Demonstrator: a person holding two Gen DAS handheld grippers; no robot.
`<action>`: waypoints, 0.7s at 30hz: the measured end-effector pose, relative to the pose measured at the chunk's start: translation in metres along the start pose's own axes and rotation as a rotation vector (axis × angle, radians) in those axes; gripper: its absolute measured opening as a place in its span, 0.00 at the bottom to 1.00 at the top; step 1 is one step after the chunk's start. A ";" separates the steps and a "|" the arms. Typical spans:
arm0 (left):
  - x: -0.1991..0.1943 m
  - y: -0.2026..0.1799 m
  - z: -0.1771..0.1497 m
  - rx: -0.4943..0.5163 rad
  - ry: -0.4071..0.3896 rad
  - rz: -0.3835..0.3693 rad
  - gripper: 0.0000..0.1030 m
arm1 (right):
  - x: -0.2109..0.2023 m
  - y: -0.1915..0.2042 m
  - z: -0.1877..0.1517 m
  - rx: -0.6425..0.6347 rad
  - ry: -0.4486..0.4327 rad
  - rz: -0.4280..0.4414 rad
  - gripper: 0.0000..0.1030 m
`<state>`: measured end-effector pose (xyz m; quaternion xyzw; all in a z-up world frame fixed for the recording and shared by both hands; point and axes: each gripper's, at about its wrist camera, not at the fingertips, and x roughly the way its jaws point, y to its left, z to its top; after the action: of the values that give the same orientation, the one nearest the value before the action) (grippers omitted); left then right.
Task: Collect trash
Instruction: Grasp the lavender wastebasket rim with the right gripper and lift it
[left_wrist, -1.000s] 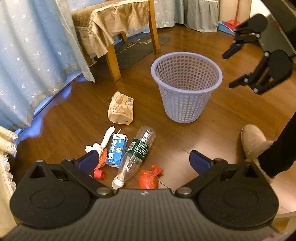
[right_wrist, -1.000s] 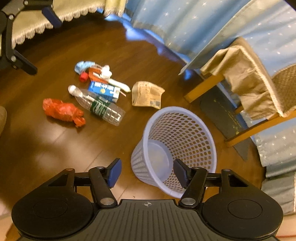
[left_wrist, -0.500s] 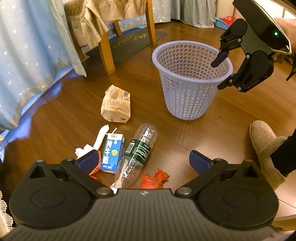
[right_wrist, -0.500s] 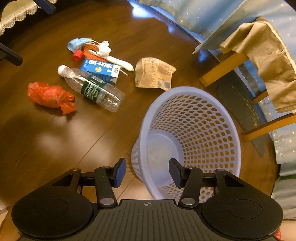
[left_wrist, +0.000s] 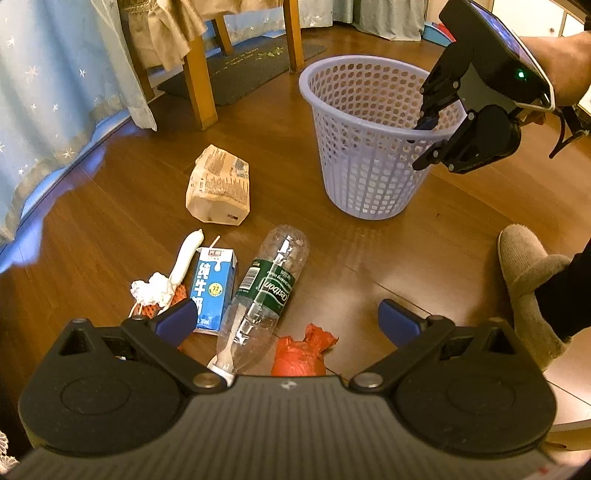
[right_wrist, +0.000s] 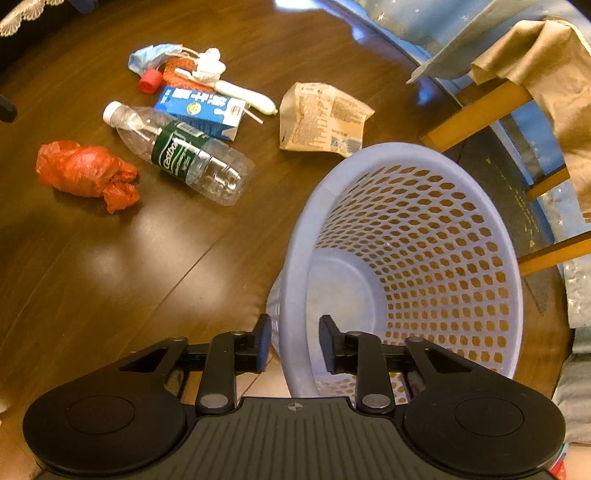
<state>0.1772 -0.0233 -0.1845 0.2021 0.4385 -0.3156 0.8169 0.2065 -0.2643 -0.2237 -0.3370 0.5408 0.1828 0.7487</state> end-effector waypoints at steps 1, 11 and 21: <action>0.000 0.001 -0.001 -0.004 0.002 -0.001 0.99 | 0.001 0.001 0.001 -0.003 0.000 0.000 0.19; 0.000 0.004 -0.005 -0.002 0.012 0.007 0.99 | 0.003 0.011 0.004 -0.020 0.017 -0.043 0.11; 0.013 0.001 -0.009 0.075 0.048 -0.014 0.99 | 0.006 0.060 0.003 -0.148 0.048 -0.138 0.10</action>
<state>0.1783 -0.0216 -0.2003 0.2372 0.4472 -0.3325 0.7958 0.1725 -0.2209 -0.2473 -0.4320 0.5192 0.1621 0.7194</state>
